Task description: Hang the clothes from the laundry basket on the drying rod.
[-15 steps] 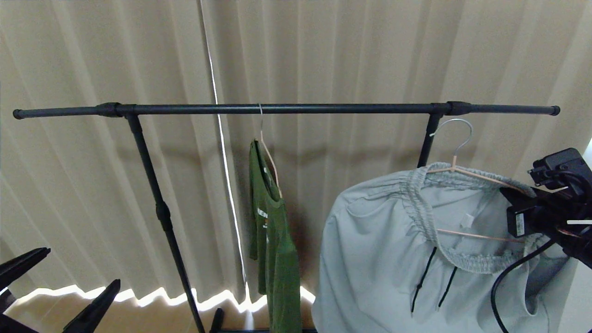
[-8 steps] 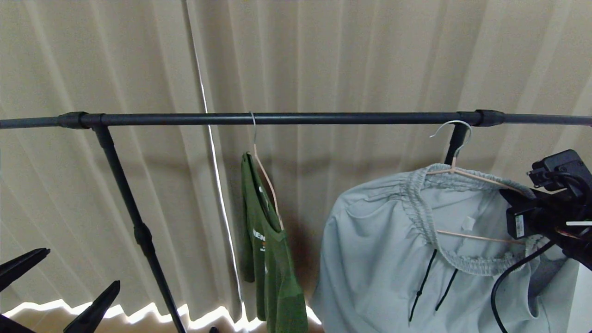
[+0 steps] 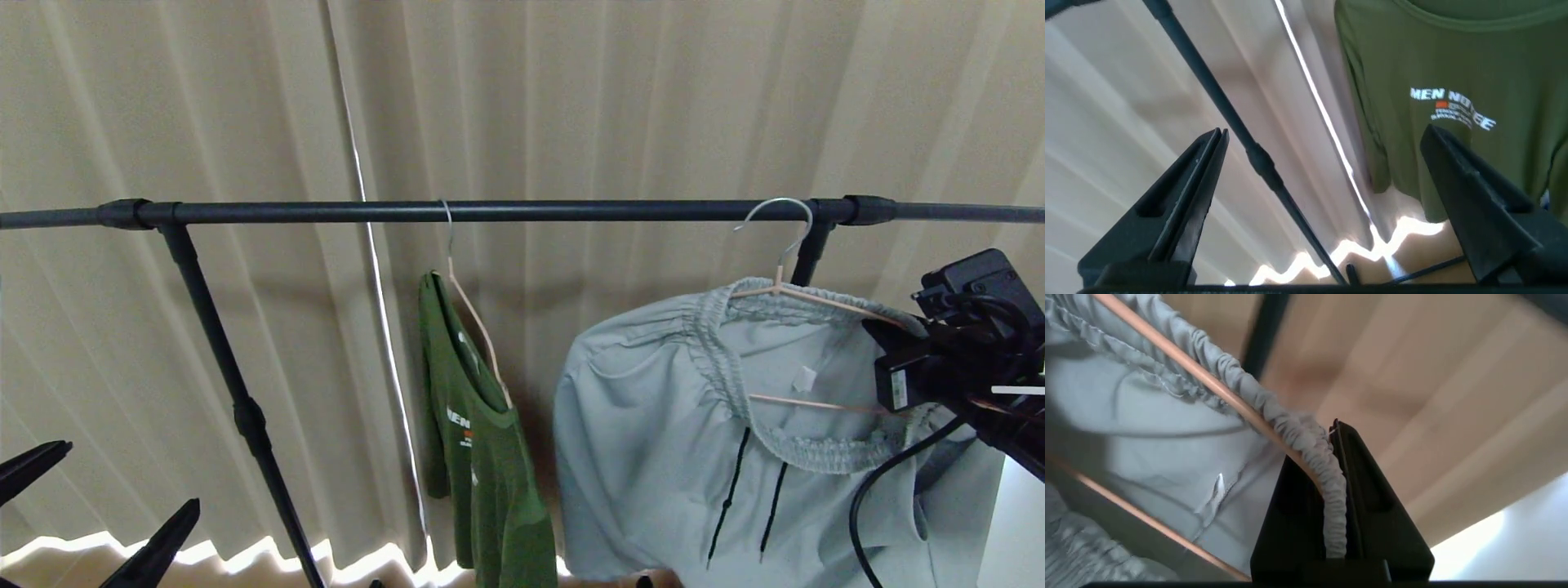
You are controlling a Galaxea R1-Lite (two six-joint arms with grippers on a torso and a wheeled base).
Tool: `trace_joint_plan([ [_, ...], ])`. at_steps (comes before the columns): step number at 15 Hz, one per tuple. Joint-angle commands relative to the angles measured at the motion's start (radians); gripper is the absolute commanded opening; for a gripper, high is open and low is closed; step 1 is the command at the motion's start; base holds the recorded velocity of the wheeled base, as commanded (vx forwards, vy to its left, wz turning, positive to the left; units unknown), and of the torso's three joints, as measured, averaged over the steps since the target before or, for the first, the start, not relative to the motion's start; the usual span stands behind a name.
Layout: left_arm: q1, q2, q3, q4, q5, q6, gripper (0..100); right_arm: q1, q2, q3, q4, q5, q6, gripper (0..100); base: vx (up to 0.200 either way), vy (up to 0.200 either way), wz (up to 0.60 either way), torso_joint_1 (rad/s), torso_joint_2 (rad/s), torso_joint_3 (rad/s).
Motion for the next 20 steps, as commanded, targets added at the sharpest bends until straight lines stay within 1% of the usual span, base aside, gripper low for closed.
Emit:
trace_joint_plan([
  [1, 0.000, -0.002, -0.021, 0.000, 0.002, 0.001, 100, 0.087, 0.010, -0.096, 0.070, -0.067, -0.007, 0, 0.000, 0.000, 0.00, 0.000, 0.00, 0.000],
  [3, 0.000, -0.002, -0.053, 0.000, 0.002, -0.001, 100, 0.119, 0.008, -0.183, 0.173, -0.087, -0.005, 0, 0.000, 0.000, 0.00, 0.000, 0.00, 0.000],
  [5, 0.000, -0.007, -0.050, 0.000, 0.002, -0.001, 100, 0.130, 0.039, -0.245, 0.253, -0.102, -0.004, 0, 0.000, 0.000, 0.00, 0.000, 0.00, 0.000],
  [7, 0.000, -0.008, -0.062, 0.000, 0.002, 0.001, 100, 0.128, 0.077, -0.286, 0.257, -0.127, -0.002, 0, 0.000, 0.000, 0.00, 0.000, 0.00, 0.000],
  [8, 0.000, -0.005, -0.076, 0.000, 0.002, 0.015, 100, 0.125, 0.125, -0.327, 0.248, -0.180, 0.002, 0, 0.000, 0.000, 0.00, 0.000, 0.00, 0.000],
  [9, 0.000, -0.002, -0.076, 0.000, 0.002, 0.024, 100, 0.125, 0.141, -0.340, 0.248, -0.203, 0.006, 0, 0.000, 0.000, 0.00, 0.000, 0.00, 0.000],
  [12, 0.000, 0.001, -0.076, 0.000, 0.002, 0.032, 100, 0.128, 0.187, -0.338, 0.247, -0.231, 0.006, 0, 0.000, 0.000, 0.00, 0.000, 0.00, 0.000],
  [15, 0.000, 0.004, -0.076, 0.000, 0.002, 0.032, 100, 0.128, 0.224, -0.330, 0.247, -0.243, 0.006, 0, 0.000, 0.000, 0.00, 0.000, 0.00, 0.000],
  [20, 0.000, 0.012, -0.068, 0.000, 0.002, 0.032, 100, 0.146, 0.229, -0.329, 0.247, -0.242, 0.007, 0, 0.000, 0.000, 0.00, 0.000, 0.00, 0.000],
])
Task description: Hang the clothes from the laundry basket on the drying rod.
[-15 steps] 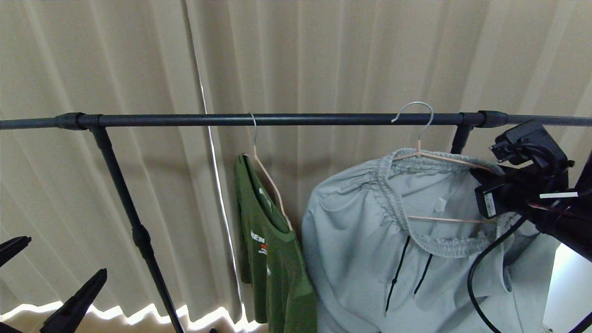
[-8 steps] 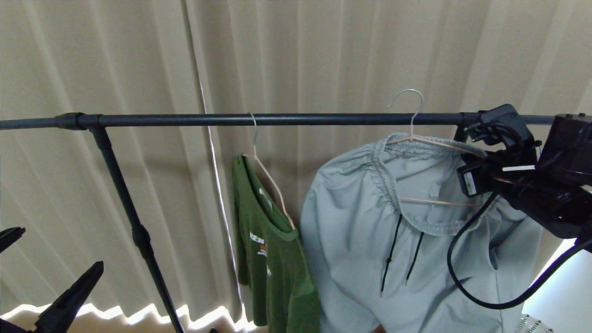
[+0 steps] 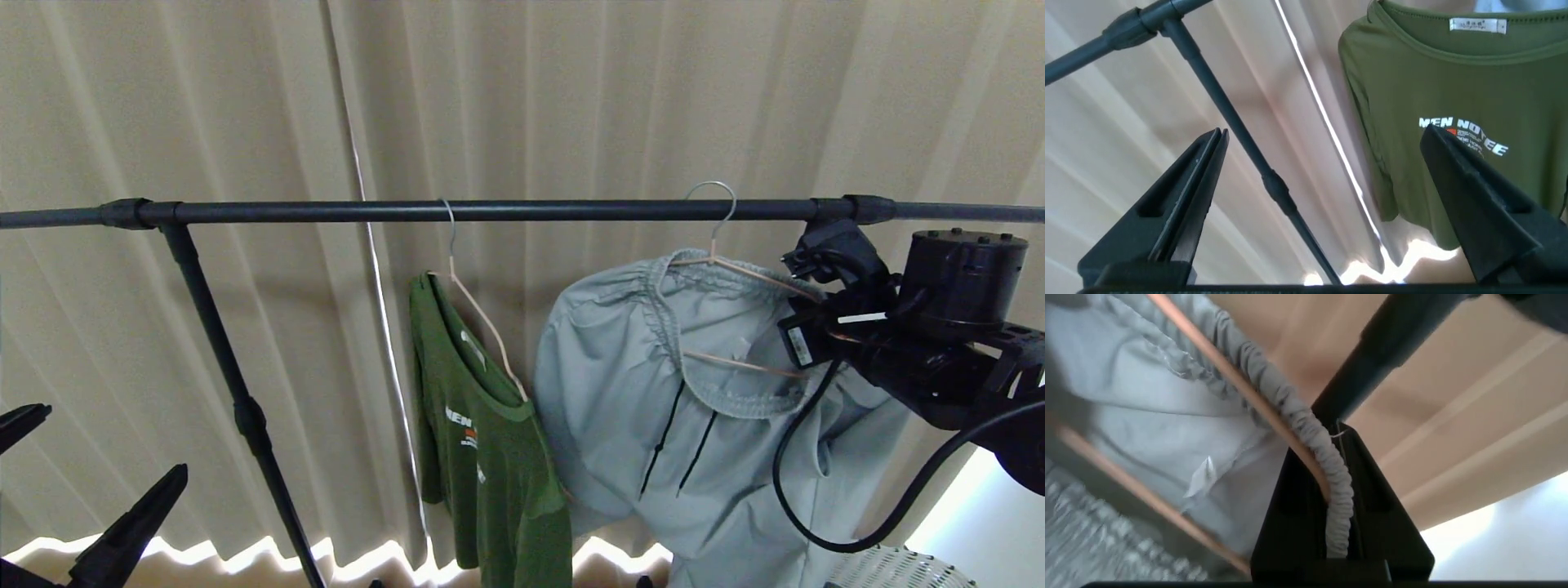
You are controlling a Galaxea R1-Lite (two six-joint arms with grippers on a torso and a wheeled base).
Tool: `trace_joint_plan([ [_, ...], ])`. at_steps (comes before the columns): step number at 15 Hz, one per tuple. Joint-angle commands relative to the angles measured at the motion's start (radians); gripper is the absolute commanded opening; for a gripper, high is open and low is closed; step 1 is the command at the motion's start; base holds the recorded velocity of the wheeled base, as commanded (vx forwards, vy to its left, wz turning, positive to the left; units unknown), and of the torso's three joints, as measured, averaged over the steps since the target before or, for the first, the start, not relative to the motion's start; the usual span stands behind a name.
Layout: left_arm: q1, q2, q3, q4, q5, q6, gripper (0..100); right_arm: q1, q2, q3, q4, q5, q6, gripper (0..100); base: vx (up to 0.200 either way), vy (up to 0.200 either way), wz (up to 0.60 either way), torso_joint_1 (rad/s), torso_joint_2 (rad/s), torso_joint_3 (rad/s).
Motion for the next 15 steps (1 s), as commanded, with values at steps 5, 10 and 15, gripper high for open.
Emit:
trace_joint_plan([
  [5, -0.006, 0.012, 0.002, -0.001, -0.001, 0.001, 100, 0.105, 0.006, 0.018, 0.002, -0.001, -0.004, 0, 0.000, 0.000, 0.00, 0.000, 0.00, 0.000],
  [10, -0.008, 0.010, 0.003, 0.001, 0.001, 0.001, 100, 0.138, 0.006, 0.031, 0.002, 0.004, -0.001, 100, 0.000, 0.000, 0.00, 0.000, 0.00, 0.000],
  [15, -0.008, 0.004, 0.003, 0.018, -0.001, 0.001, 100, 0.155, 0.008, 0.172, -0.224, 0.240, 0.002, 100, 0.000, 0.000, 0.00, 0.000, 0.00, 0.000],
])
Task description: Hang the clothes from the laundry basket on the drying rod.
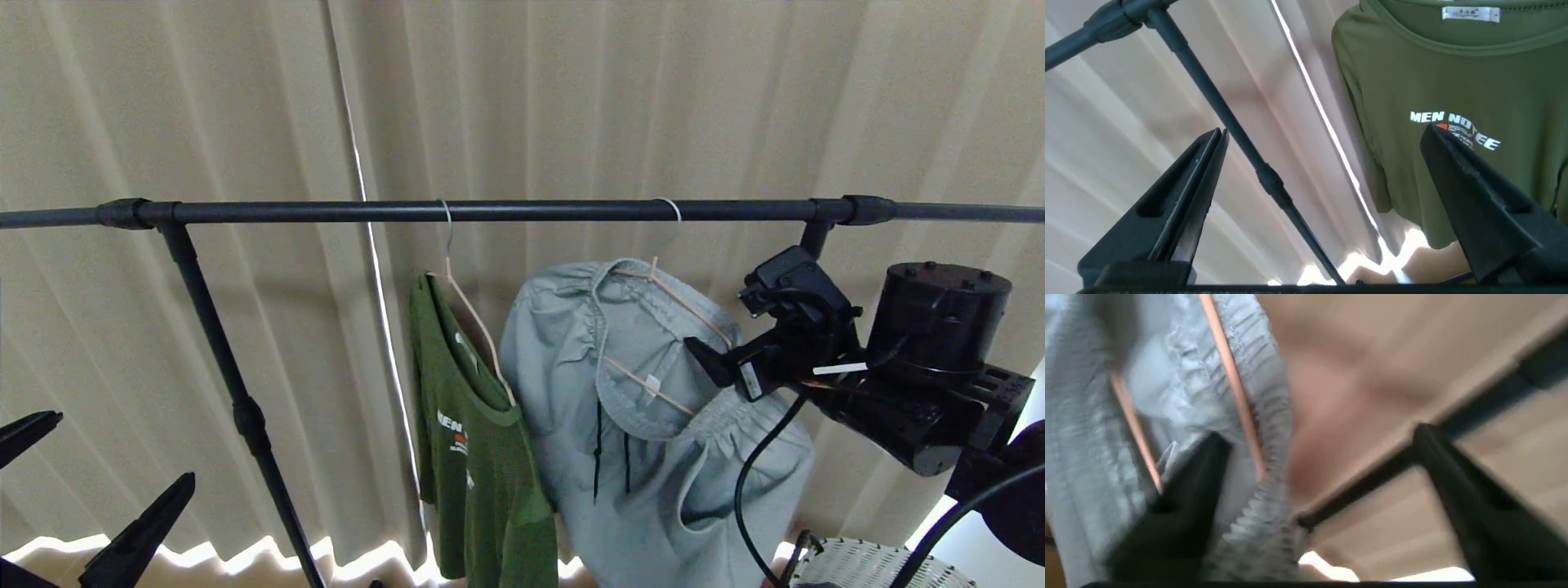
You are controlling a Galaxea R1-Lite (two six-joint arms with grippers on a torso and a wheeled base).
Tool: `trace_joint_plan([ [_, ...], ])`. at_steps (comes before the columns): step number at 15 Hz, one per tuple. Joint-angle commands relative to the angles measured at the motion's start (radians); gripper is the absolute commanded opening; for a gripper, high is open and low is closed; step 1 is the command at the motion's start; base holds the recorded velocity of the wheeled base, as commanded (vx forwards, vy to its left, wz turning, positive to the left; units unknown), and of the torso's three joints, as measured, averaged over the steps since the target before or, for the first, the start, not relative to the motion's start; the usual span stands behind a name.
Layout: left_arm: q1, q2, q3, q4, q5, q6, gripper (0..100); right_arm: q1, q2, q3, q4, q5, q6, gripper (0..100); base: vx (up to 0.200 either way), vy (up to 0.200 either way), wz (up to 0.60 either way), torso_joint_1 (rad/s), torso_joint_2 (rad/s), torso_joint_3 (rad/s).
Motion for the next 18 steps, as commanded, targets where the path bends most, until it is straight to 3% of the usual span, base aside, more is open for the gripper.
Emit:
trace_joint_plan([
  [1, 0.000, -0.001, -0.001, 0.000, 0.000, 0.000, 100, 0.003, 0.008, 0.076, -0.100, 0.081, -0.004, 100, 0.000, 0.000, 0.00, 0.000, 0.00, 0.000],
  [3, 0.000, -0.007, 0.009, 0.000, 0.001, 0.000, 100, 0.003, 0.025, 0.115, -0.173, 0.115, -0.004, 100, 0.000, 0.000, 0.00, 0.000, 0.00, 0.000],
  [9, 0.000, -0.031, 0.028, 0.001, 0.001, 0.000, 100, 0.005, 0.011, 0.116, -0.173, 0.170, -0.001, 100, 0.000, 0.000, 0.00, 0.000, 0.00, 0.000],
  [15, 0.004, -0.056, 0.033, 0.008, 0.005, -0.003, 100, 0.005, -0.194, 0.207, -0.173, 0.170, 0.011, 100, 0.000, 0.000, 0.00, 0.000, 0.00, 0.000],
  [18, 0.006, -0.116, 0.032, 0.096, 0.005, -0.006, 100, 0.003, -0.305, 0.254, -0.173, 0.169, 0.040, 100, 0.000, 0.000, 0.00, 0.000, 0.00, 0.000],
])
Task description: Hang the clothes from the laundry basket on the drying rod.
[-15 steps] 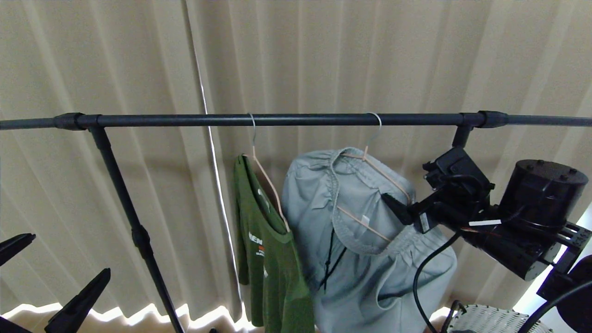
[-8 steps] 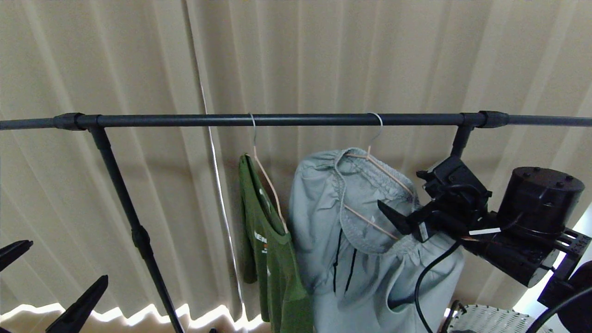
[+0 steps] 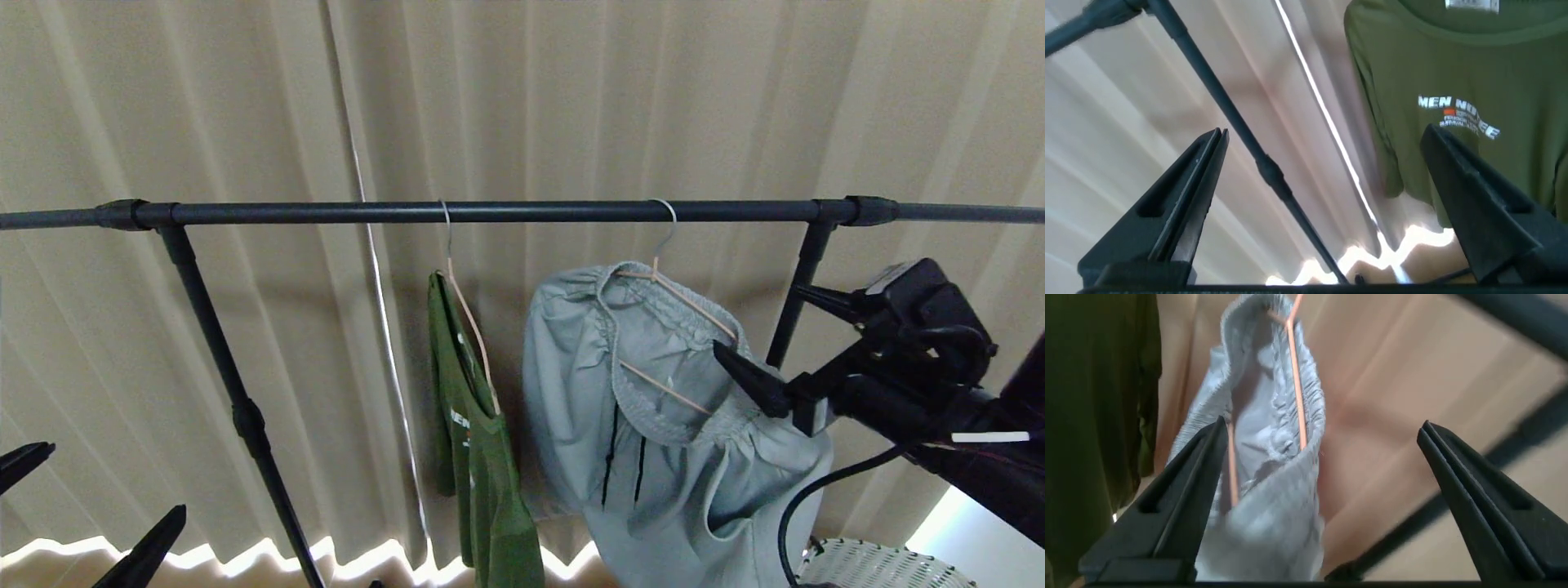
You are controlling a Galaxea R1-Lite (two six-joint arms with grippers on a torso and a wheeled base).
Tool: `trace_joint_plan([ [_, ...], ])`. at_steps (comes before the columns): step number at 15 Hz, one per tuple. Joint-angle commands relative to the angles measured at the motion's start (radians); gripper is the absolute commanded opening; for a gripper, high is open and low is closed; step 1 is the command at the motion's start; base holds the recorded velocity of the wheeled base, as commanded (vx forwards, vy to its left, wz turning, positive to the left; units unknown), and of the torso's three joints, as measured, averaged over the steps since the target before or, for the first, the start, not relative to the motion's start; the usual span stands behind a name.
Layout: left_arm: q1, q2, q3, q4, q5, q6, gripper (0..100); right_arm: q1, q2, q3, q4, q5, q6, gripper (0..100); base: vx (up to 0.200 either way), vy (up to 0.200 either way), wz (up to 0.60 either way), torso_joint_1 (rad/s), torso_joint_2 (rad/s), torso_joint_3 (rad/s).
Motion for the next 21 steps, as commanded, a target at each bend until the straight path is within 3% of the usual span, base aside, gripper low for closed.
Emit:
trace_joint_plan([
  [1, 0.006, -0.069, -0.005, 0.046, 0.007, -0.004, 100, -0.001, -0.151, 0.058, 0.001, -0.003, 0.030, 100, 0.000, 0.000, 0.00, 0.000, 0.00, 0.000],
  [3, 0.040, -0.138, -0.008, 0.094, 0.010, -0.003, 100, -0.002, -0.272, 0.122, 0.010, -0.007, 0.050, 100, 0.000, 0.000, 0.00, 0.000, 0.00, 0.000],
  [5, 0.143, -0.283, -0.008, 0.249, 0.012, -0.003, 100, -0.017, -0.438, 0.245, 0.028, -0.013, 0.050, 100, 0.000, 0.000, 0.00, 0.000, 0.00, 0.000],
  [6, 0.172, -0.363, -0.007, 0.356, 0.010, -0.004, 100, -0.067, -0.510, 0.282, 0.090, -0.015, 0.048, 100, 0.000, 0.000, 0.00, 0.000, 0.00, 0.000],
  [8, 0.173, -0.478, -0.005, 0.519, 0.010, -0.004, 100, -0.168, -0.620, 0.294, 0.252, -0.013, 0.050, 100, 0.000, 0.000, 0.00, 0.000, 0.00, 0.000],
  [9, 0.169, -0.570, 0.004, 0.649, 0.009, -0.006, 100, -0.248, -0.757, 0.289, 0.466, -0.013, 0.053, 100, 0.000, 0.000, 0.00, 0.000, 0.00, 0.000],
  [10, 0.170, -0.601, 0.027, 0.694, 0.012, -0.012, 100, -0.284, -0.841, 0.286, 0.593, -0.013, 0.053, 100, 0.000, 0.000, 0.00, 0.000, 0.00, 0.000],
  [12, 0.170, -0.599, 0.024, 0.701, 0.002, -0.121, 100, -0.356, -1.025, 0.296, 0.825, -0.013, 0.067, 100, 0.000, 0.000, 0.00, 0.000, 0.00, 0.000],
  [14, 0.167, -0.599, 0.024, 0.707, 0.006, -0.205, 100, -0.402, -1.177, 0.340, 0.952, -0.021, 0.137, 100, 0.000, 0.000, 0.00, 0.000, 0.00, 0.000],
  [16, 0.190, -0.596, 0.022, 0.721, 0.070, -0.230, 100, -0.432, -1.310, 0.335, 1.095, -0.036, 0.166, 100, 0.000, 0.000, 0.00, 0.000, 0.00, 0.000],
  [21, 0.302, -0.635, 0.015, 0.750, 0.202, -0.248, 100, -0.433, -1.456, 0.328, 1.138, -0.079, 0.169, 100, 0.000, 0.000, 0.00, 0.000, 0.00, 0.000],
])
